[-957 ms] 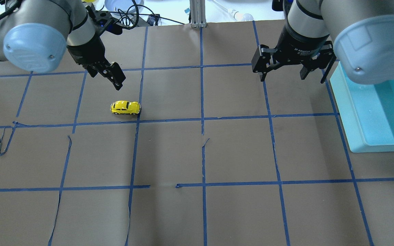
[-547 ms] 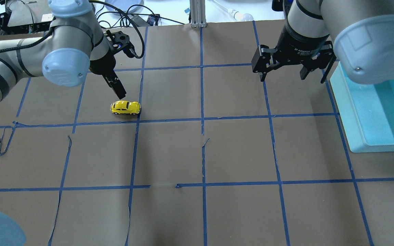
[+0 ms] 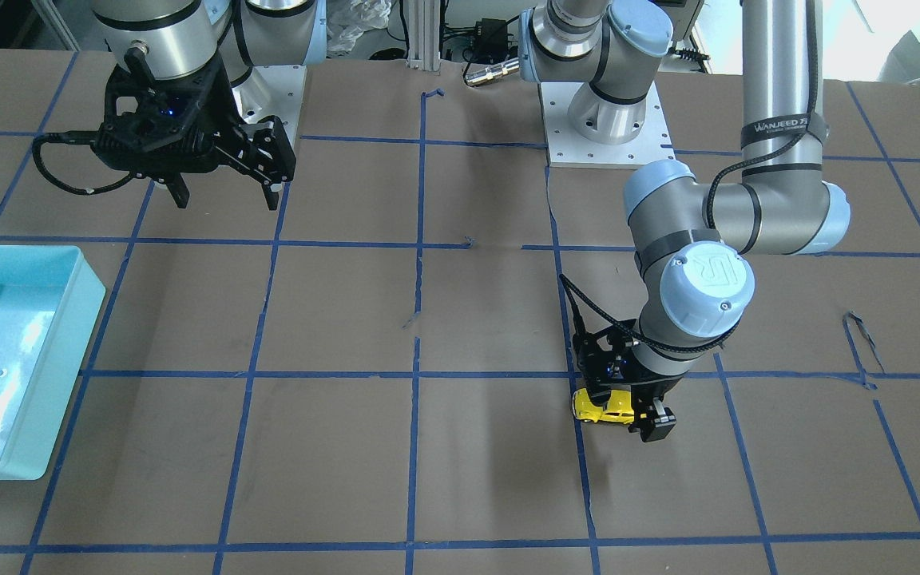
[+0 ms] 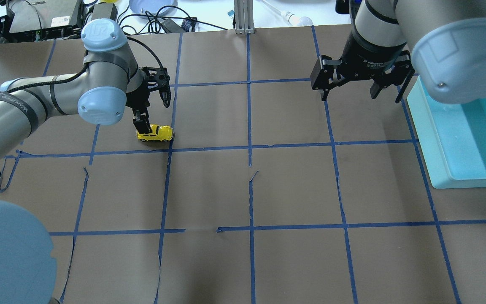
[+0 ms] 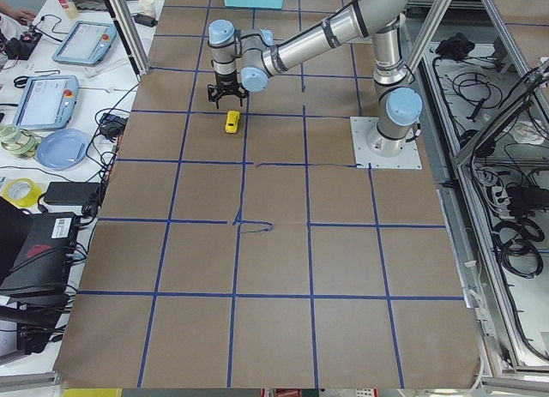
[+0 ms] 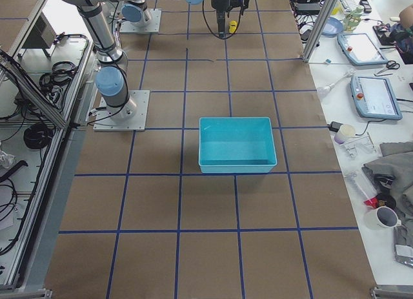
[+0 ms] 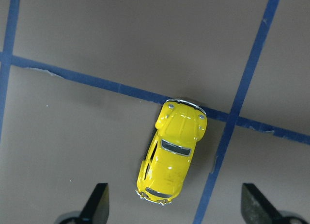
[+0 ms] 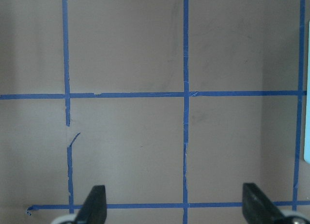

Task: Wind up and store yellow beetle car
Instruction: 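Lower the left gripper onto the yellow beetle car and grasp it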

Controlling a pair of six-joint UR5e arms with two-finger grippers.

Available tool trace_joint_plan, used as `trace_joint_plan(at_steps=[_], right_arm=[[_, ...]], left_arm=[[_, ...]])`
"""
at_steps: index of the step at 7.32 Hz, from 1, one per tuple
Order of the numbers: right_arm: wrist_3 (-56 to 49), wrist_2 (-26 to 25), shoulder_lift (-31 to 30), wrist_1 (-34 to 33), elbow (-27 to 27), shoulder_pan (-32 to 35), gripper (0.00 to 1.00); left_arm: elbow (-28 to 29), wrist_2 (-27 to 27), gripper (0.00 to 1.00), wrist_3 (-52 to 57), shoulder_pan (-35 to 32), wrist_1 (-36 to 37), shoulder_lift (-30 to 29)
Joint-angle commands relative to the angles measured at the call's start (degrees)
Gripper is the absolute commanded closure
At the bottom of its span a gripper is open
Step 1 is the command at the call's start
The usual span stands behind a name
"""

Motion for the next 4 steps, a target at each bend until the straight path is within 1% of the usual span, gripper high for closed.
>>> trace_joint_plan(at_steps=[1,3,4], right_arm=[[0.00,-0.09,0.00,0.13,0.07,0.00,0.00],[0.00,0.00,0.00,0.30,0.16,0.00,0.00],[0.00,0.00,0.00,0.30,0.16,0.00,0.00]], left_arm=[[-0.32,-0.27,0.06,6.22,0.37,1.98,-2.13],[-1.29,-0.36,0.05,6.67,0.37,2.07,-2.39],[-1.47,-0.44,0.06,8.59,0.37,2.07,-2.75]])
